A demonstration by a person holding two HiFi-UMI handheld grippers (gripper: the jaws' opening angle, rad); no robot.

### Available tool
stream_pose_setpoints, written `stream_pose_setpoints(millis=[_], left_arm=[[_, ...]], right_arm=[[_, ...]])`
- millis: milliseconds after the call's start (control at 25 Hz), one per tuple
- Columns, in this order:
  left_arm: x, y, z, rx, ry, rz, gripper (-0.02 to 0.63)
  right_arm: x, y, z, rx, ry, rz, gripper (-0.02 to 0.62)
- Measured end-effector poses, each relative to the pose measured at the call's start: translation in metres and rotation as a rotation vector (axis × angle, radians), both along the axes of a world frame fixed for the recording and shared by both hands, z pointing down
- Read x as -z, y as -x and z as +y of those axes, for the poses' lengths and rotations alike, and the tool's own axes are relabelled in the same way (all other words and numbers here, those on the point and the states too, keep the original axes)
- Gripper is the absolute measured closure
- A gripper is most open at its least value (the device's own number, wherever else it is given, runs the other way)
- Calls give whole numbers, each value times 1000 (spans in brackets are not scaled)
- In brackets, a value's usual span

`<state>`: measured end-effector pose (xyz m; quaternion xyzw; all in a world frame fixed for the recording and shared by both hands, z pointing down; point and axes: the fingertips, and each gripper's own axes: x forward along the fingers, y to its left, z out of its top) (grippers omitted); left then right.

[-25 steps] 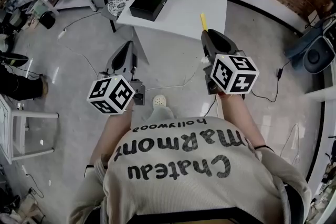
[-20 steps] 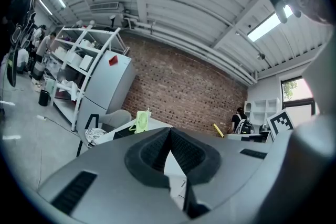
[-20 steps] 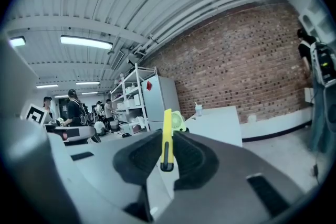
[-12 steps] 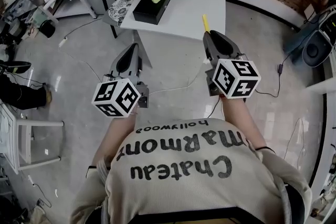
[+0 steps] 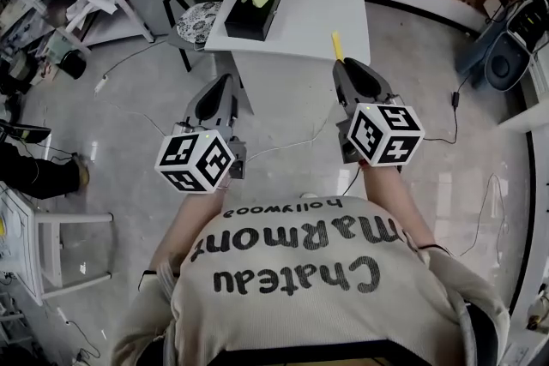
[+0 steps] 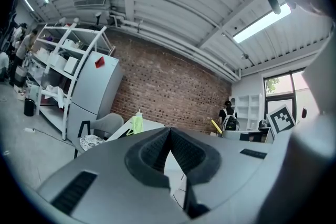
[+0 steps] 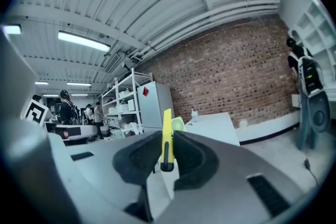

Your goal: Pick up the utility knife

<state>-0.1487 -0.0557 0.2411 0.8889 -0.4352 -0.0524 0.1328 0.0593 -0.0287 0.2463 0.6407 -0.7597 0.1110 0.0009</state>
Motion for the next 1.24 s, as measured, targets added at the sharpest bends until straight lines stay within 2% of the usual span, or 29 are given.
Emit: stream_pose_setpoints(millis=[520,1240], left_arm=[[-2,22,10,-36,3,8,606],[-6,36,6,-30,7,14,606]], right_arm=[[-7,21,16,-39,28,16,528],[-9,33,14,-40,33,38,528]])
